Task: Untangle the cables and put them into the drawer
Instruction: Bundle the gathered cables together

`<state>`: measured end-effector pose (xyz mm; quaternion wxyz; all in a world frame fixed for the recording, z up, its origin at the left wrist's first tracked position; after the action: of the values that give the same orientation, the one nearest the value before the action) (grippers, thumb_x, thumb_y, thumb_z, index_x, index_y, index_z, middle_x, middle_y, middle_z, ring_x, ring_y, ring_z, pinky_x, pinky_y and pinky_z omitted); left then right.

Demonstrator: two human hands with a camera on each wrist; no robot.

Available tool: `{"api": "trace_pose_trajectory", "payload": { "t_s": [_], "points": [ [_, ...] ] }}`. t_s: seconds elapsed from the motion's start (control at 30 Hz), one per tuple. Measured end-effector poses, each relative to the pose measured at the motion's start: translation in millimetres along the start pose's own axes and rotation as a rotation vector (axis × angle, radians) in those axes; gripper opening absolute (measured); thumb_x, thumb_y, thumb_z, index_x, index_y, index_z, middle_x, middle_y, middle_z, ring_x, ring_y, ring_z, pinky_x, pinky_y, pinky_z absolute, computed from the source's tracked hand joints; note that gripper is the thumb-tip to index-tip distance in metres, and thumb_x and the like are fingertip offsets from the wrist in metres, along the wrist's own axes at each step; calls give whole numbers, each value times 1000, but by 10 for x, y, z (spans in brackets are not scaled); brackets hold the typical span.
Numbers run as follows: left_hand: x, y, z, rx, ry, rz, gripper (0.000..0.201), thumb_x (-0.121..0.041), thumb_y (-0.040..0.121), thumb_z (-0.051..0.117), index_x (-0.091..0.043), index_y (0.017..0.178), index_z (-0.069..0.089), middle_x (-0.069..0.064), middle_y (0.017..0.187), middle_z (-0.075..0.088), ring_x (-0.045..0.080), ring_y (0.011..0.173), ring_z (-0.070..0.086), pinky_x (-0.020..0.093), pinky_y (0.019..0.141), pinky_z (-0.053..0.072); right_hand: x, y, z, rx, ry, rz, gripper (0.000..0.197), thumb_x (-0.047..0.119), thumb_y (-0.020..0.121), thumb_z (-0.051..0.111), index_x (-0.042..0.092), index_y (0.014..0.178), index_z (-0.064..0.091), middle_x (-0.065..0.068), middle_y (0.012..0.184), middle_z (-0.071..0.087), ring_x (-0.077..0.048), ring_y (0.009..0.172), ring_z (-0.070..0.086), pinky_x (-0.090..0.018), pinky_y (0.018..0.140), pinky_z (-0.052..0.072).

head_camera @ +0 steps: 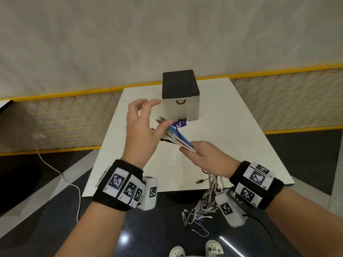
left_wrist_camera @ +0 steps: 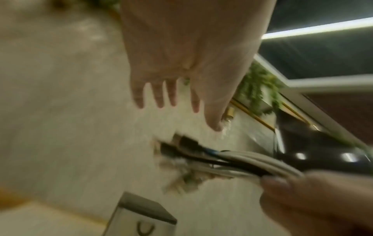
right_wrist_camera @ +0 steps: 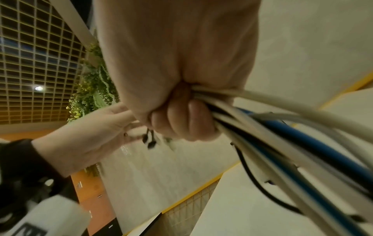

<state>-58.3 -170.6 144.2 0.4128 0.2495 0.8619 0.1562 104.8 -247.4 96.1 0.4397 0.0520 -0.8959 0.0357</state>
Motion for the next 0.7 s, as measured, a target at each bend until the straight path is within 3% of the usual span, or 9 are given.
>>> {"api": "trace_pose_trajectory", "payload": {
  "t_s": [0.03, 0.1, 0.17, 0.23, 0.3, 0.4, 0.53, 0.6, 0.7],
  "points": [
    [-47, -16, -9, -5, 36, 140, 46, -35, 87, 73, -24, 129, 58, 0, 133, 45, 10, 127, 42, 25, 107, 37, -7, 28, -18, 11, -47, 8, 39, 37, 98, 44, 20, 63, 38, 4, 55, 38, -6, 43, 36, -18, 47, 30],
    [-193, -86, 50, 221, 1, 357, 56, -46, 84, 71, -23, 133, 57, -2, 136, 50, 12, 133, 41, 32, 116, 28, -13, 82, -33, 64, -94, -3, 40, 41, 94, 44, 15, 64, 39, 1, 56, 40, -10, 48, 34, -22, 49, 30],
    [-252, -212, 214, 610, 48, 353, 78, -60, 74, 74, -34, 142, 45, -10, 139, 51, 8, 139, 34, 29, 122, 10, 44, 102, -40, 159, -66, -66, 28, 31, 93, 47, 9, 75, 52, 1, 68, 53, -9, 58, 47, -24, 58, 41],
    [-170, -289, 347, 828, 165, 244, 85, -55, 72, 79, -41, 144, 34, -13, 126, 58, 8, 127, 45, 26, 118, 22, 105, 88, -63, 235, -73, -127, 16, 18, 95, 48, 7, 98, 59, 5, 90, 63, -3, 80, 60, -24, 77, 50],
    [-69, -279, 370, 815, 307, 163, 67, -46, 82, 74, -38, 138, 37, -7, 116, 66, 18, 107, 60, 30, 93, 46, 89, 81, -107, 255, -132, -121, 23, 29, 95, 51, 9, 90, 62, 1, 78, 61, -11, 68, 58, -31, 68, 50],
    [-19, -202, 327, 751, 420, 151, 33, -47, 92, 60, -26, 117, 52, 0, 98, 69, 23, 85, 62, 32, 70, 45, 25, 82, -228, 252, -73, -63, 38, 45, 90, 58, 8, 81, 63, 0, 61, 50, -10, 51, 44, -27, 53, 38],
    [-43, -123, 215, 712, -11, 85, 27, -46, 88, 67, -19, 88, 63, -8, 63, 55, 5, 52, 48, 21, 49, 38, -16, 37, -366, 263, 201, -37, 34, 38, 93, 55, 9, 75, 55, -2, 56, 46, -17, 51, 51, -25, 54, 44],
    [-41, -82, 116, 582, -199, 22, 17, -37, 90, 66, -23, 81, 63, -12, 55, 49, 4, 46, 43, 20, 43, 39, -114, 1, -409, 240, 255, -48, 34, 36, 93, 51, 6, 77, 49, -4, 58, 45, -18, 56, 60, -23, 58, 47],
    [35, -51, 14, 291, -362, -109, 27, -34, 95, 62, -25, 71, 55, -11, 50, 41, 7, 45, 37, 24, 43, 36, -309, -65, -373, 186, 234, -45, 29, 32, 98, 46, 12, 78, 46, -4, 62, 48, -23, 62, 65, -29, 65, 48]
  ]
}}
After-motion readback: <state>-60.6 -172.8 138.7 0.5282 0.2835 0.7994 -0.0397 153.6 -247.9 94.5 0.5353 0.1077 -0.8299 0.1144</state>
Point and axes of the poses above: each hand's wrist, its own y-axis towards the middle knuckle, its own z-axis out of the palm, x = y × z, the point moved 2 cm from there along y, towards the middle knuckle
